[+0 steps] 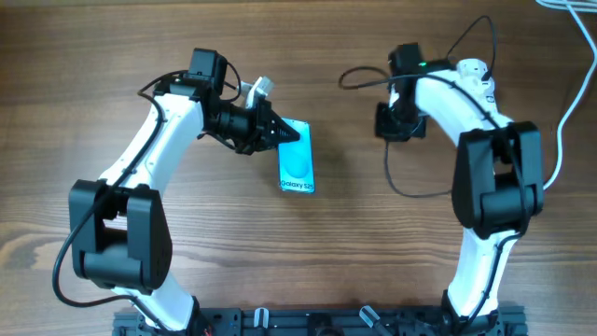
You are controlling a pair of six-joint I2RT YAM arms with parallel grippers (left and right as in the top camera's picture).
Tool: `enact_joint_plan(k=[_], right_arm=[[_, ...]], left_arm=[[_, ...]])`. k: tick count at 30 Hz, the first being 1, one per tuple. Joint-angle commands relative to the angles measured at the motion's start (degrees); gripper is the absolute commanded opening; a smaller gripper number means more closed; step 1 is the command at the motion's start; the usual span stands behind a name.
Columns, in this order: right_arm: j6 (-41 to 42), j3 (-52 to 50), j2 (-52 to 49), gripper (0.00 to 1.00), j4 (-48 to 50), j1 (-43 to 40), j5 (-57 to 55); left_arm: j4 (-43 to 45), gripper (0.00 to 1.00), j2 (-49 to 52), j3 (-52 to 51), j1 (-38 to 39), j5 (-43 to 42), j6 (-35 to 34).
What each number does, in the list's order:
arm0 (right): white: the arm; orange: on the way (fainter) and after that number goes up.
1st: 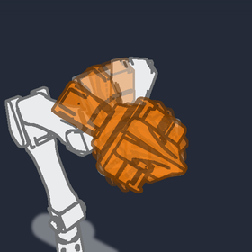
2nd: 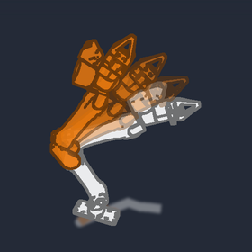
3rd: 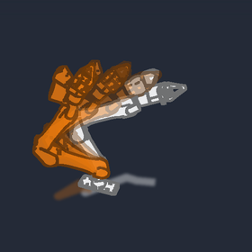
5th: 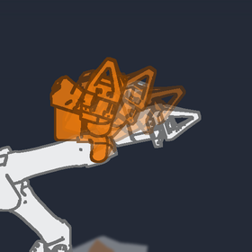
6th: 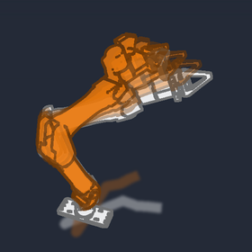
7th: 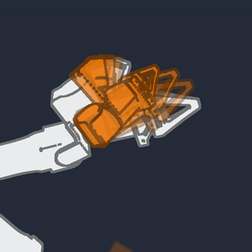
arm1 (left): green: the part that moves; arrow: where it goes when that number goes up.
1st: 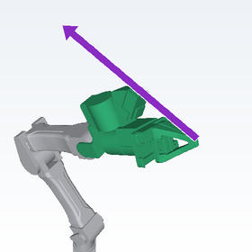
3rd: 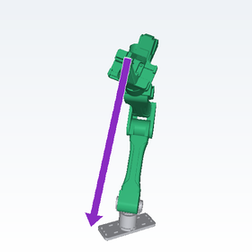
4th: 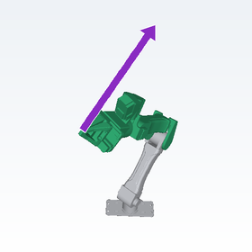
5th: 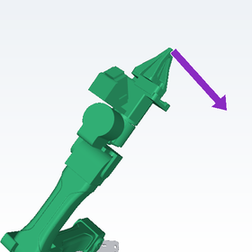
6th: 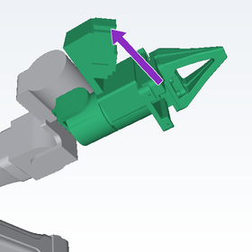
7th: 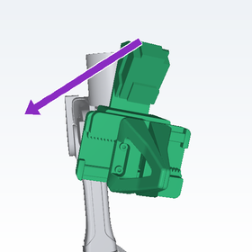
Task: Plug charger to phone and switch on socket
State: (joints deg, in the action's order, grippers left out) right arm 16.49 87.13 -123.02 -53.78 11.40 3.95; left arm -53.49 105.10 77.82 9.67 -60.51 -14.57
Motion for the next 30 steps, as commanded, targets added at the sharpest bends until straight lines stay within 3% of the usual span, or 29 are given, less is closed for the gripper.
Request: enact_joint_plan(k=[1,4,11,15,19,24,27,28,29,30], right_arm=[[-2.82,-6.95,-3.19,0.04,1.01,5.86,4.26],[-2.69,-9.07,-3.19,0.05,4.31,7.89,4.0],[-1.33,-13.05,-3.21,0.24,10.32,8.57,2.95],[-1.33,-13.68,-3.23,0.25,11.65,8.57,2.89],[-1.29,-13.77,-3.23,0.04,10.99,8.57,0.7],[-1.33,-13.68,-3.19,0.04,8.94,8.5,3.06],[-4.57,-11.93,-2.05,0.04,7.37,7.61,16.92],[-8.94,-11.28,-0.83,0.04,7.26,6.88,27.15],[-15.5,-10.91,2.34,0.04,6.56,5.27,44.41],[-17.77,-10.91,3.96,0.04,5.57,4.55,49.62]], left_arm=[[0.15,0.04,0.09,-0.07,-3.1,-1.33,-0.92],[-0.11,0.04,0.09,-0.07,-4.94,-1.36,-0.92],[-1.33,0.04,0.09,-0.07,-7.06,-1.33,-0.9],[-1.42,0.04,0.09,-0.07,-7.06,-1.36,-0.92],[-1.57,0.04,0.09,-0.07,-7.06,-1.36,-0.92],[-1.57,0.04,0.09,-0.07,-6.95,-1.38,-0.92],[-1.31,0.04,0.09,-0.07,-6.91,-1.4,-0.9],[-0.9,0.04,0.09,-0.07,-6.91,-1.46,-0.9],[0.59,0.04,0.09,-0.07,-6.91,-2.84,-0.68],[1.51,0.04,0.09,-0.07,-6.91,-4.17,-0.61]])
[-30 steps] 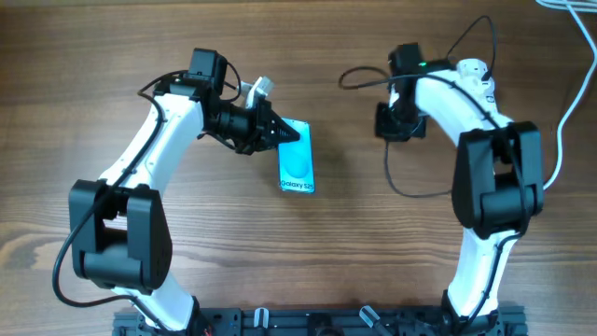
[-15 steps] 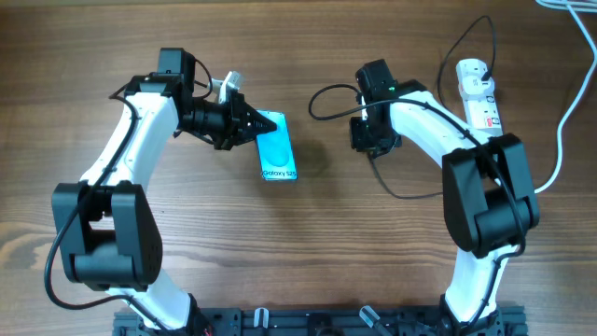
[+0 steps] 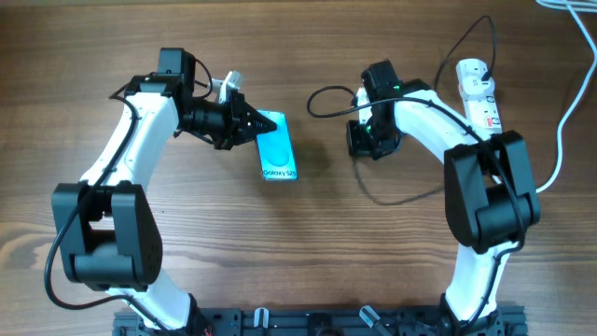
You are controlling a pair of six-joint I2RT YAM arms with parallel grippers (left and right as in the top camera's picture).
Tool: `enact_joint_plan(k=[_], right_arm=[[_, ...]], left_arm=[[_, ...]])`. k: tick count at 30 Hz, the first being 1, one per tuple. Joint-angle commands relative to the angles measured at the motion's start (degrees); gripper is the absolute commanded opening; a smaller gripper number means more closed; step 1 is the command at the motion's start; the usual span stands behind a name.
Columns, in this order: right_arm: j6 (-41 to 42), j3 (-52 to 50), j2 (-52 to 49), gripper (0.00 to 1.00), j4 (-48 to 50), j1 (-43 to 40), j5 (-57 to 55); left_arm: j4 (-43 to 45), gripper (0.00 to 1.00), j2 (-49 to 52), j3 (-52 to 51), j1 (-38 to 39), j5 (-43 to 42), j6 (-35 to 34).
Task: Plug charger to phone and switch on socket
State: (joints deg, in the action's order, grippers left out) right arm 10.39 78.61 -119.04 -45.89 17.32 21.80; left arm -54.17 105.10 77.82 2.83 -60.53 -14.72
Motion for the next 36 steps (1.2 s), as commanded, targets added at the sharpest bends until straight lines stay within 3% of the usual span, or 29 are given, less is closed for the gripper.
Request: enact_joint_plan(k=[1,5,11,14,18,24,30,36], right_arm=[[-13.92,-2.38,1.81,0.04,-3.96,-2.01,35.39],[-24.09,-2.38,10.91,0.04,-16.5,-3.1,38.12],[-32.37,-2.64,19.71,0.04,-28.57,-3.04,43.82],[-40.04,-3.52,21.4,0.04,-31.54,-3.04,52.11],[-40.04,-6.27,21.4,0.04,-25.88,-3.04,57.94],[-25.11,-11.96,21.38,0.04,-6.75,-2.23,60.59],[-8.07,-12.46,21.4,0.04,10.1,0.57,57.81],[2.84,-12.46,21.4,0.05,17.22,1.42,55.63]], left_arm=[[3.45,0.04,0.09,-0.04,-0.07,-5.95,-0.48],[15.02,0.04,0.09,-0.04,-0.07,-18.21,-0.9],[24.17,0.04,0.07,-0.04,-0.13,-19.12,-4.66],[29.88,0.04,0.07,-0.04,-0.11,-19.15,-11.39],[42.16,0.04,0.07,-0.04,-0.09,-19.08,-24.96],[57.0,0.04,0.07,-0.04,0.79,-16.7,-41.09],[57.88,0.04,0.07,-0.04,2.71,-14.4,-41.68],[57.88,0.04,0.07,-0.04,2.8,-14.43,-40.96]])
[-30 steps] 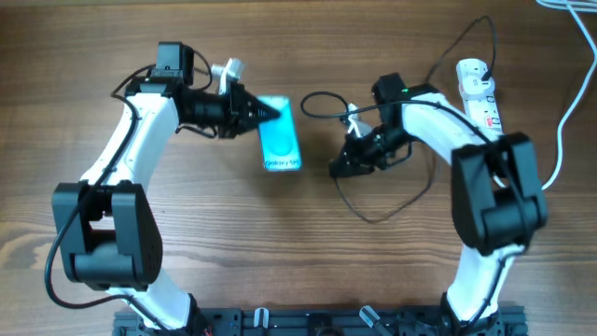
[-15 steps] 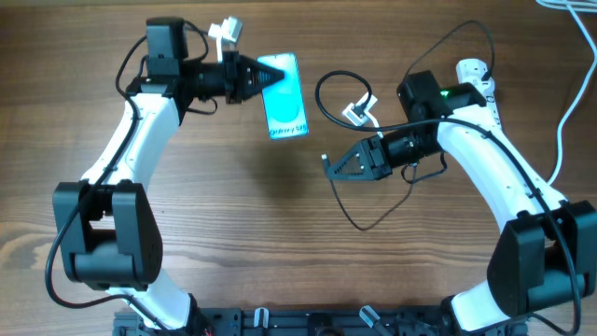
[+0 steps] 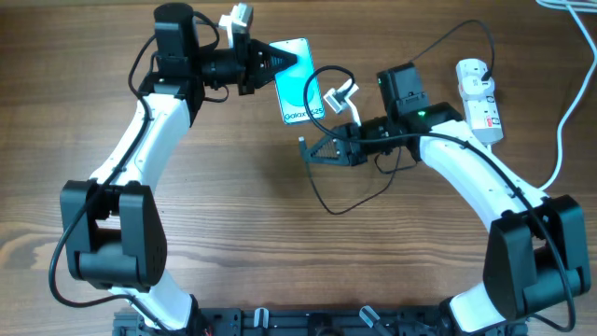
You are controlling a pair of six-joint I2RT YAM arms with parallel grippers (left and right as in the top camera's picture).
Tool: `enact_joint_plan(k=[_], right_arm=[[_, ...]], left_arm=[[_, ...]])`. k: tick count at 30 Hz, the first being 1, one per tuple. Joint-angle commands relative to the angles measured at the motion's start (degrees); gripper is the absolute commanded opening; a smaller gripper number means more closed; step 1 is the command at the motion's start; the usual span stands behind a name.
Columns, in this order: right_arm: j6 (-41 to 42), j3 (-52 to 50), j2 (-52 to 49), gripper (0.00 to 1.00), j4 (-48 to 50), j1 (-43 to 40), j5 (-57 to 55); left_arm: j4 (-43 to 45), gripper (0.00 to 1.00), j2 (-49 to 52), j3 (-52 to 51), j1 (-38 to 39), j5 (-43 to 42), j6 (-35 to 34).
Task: Plug charger to phone and switch on socket
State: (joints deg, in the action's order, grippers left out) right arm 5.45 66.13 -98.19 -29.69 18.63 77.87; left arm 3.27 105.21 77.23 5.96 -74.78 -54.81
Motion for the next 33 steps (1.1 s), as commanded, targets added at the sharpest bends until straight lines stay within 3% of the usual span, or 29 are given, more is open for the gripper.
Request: enact_joint_plan(k=[1,3,8,33], right_arm=[[8.35,0.02,0.55,0.04,1.22,0.11,-0.17],[8.28,0.02,0.55,0.05,1.36,0.11,1.64],[8.46,0.02,0.55,0.04,2.1,0.11,3.21],[11.65,0.02,0.55,0.04,8.09,-0.28,7.13]], left_arm=[[0.44,0.04,-0.04,0.55,-0.39,-0.24,0.44],[0.37,0.04,-0.04,0.55,-0.5,-0.83,4.42],[0.35,0.04,-0.04,0.55,-0.48,-0.81,6.75],[-0.31,0.04,-0.04,0.55,-0.61,-2.34,6.86]])
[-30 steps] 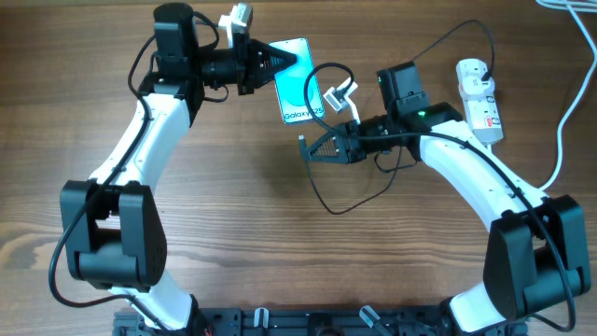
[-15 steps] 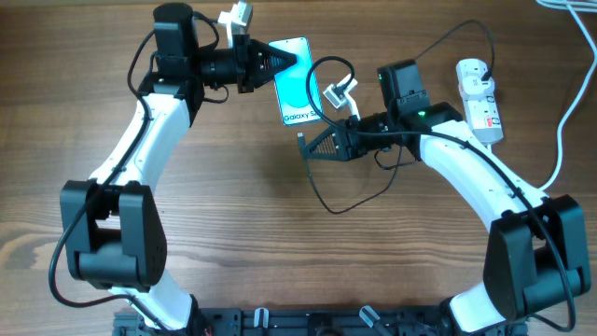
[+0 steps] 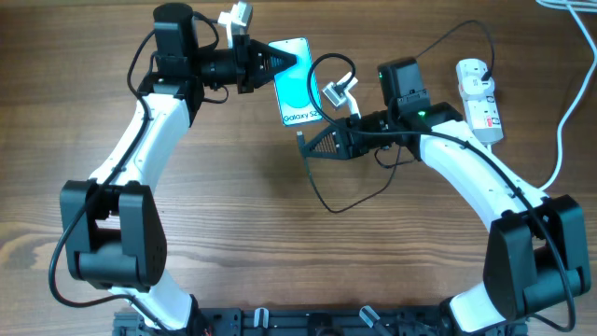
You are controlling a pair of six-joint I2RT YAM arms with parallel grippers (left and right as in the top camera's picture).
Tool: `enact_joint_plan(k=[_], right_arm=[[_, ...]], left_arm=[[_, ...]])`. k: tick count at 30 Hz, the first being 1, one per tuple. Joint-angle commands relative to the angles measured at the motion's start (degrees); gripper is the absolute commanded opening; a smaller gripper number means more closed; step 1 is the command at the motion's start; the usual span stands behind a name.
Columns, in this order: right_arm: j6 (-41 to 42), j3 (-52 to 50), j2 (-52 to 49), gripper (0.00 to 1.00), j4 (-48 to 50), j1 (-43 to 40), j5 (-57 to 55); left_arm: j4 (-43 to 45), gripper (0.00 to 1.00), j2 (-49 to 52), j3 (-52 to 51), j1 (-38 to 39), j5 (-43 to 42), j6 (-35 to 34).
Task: Plug charger to phone and switch on socket
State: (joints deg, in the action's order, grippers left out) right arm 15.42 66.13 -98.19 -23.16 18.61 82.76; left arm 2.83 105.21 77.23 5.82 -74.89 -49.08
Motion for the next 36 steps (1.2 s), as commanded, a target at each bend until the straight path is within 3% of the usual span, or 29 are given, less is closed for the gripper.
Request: enact_joint_plan(k=[1,7,36], right_arm=[[2.78,0.02,0.55,0.04,2.86,-0.35,2.21],[7.52,0.02,0.55,0.04,8.52,-0.48,2.23],[10.69,0.02,0.55,0.04,8.57,-0.46,-0.37]], left_arm=[[0.13,0.04,-0.04,0.55,-0.55,-2.45,1.14],[-0.04,0.04,-0.04,0.55,-1.22,-3.54,1.11],[-0.9,0.04,-0.04,0.55,-2.73,-3.74,-1.09]])
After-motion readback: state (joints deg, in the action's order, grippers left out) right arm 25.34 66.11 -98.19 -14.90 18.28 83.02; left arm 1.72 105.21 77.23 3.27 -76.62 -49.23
